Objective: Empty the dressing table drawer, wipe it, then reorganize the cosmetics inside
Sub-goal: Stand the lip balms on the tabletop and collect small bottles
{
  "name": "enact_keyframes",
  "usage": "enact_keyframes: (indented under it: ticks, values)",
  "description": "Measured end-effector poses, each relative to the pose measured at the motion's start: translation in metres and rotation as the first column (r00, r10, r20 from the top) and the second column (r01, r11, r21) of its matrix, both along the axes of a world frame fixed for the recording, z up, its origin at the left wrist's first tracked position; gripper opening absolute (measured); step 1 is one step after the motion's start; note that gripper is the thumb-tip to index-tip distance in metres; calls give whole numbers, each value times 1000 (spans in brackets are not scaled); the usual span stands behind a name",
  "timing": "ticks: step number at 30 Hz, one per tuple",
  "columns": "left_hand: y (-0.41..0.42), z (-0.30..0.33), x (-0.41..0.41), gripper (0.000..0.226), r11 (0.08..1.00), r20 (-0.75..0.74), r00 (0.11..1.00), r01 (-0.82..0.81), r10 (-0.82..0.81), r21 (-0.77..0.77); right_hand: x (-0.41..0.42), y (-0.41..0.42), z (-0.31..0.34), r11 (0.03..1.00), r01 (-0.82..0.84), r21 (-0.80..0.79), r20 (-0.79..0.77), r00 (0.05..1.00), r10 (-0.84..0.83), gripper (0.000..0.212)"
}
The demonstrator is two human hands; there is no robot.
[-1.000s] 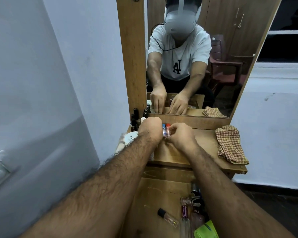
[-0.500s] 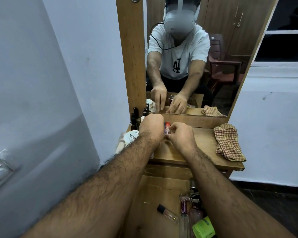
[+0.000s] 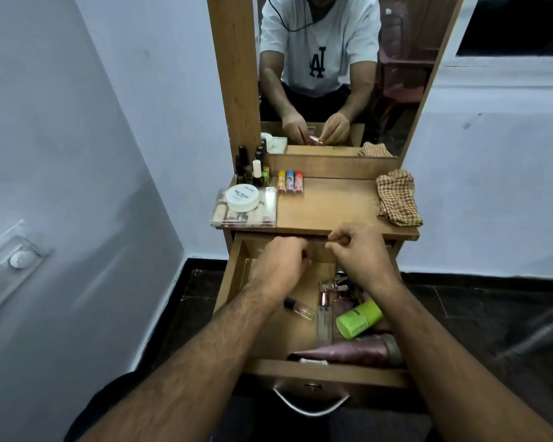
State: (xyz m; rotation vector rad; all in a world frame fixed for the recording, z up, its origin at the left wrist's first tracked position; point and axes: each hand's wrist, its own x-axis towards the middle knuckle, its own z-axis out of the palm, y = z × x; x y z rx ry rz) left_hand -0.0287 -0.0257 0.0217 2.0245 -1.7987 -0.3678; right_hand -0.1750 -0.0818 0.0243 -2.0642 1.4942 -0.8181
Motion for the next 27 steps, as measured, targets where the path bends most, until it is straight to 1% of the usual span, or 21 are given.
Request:
enact_keyframes:
  ticks: [3,6,8,10,12,14,16,18,21,24,27]
  values:
    - [9,-20,3,16,979,15,999,37,-41,202,-7,13,-15,985,-23,172,-128,991,46,13]
    - [17,-33,8,17,942,24,996,68,-80,329,-2,19,-22,964,-39,264,-254,961,109,11]
    - [19,-38,10,24,923,56,995,61,-88,379,2,19,-23,959,-34,282,-290,950,119,12]
    - [20,-40,13,30,913,54,995,56,-85,404,1,17,-23,958,-15,287,-296,949,103,15]
    - [20,-42,13,29,904,47,993,75,-104,421,-3,14,-25,956,3,292,-276,958,81,18]
    - [21,-43,12,25,907,63,990,90,-126,412,-5,14,-26,953,1,304,-250,965,79,18]
    - [21,-41,13,21,922,63,989,100,-133,374,-3,16,-26,949,-32,314,-241,964,113,16]
    - [22,-36,14,19,944,51,990,112,-134,309,1,19,-28,938,-92,334,-227,958,175,14]
    - [19,-28,17,20,974,62,983,159,-171,162,5,22,-29,905,-197,377,-165,947,275,11]
    - [17,-22,20,22,981,34,982,183,-185,67,6,21,-26,917,-192,349,-129,960,249,12]
    - [15,-17,23,25,981,-36,980,195,-195,-26,5,21,-20,906,-199,374,13,978,209,12]
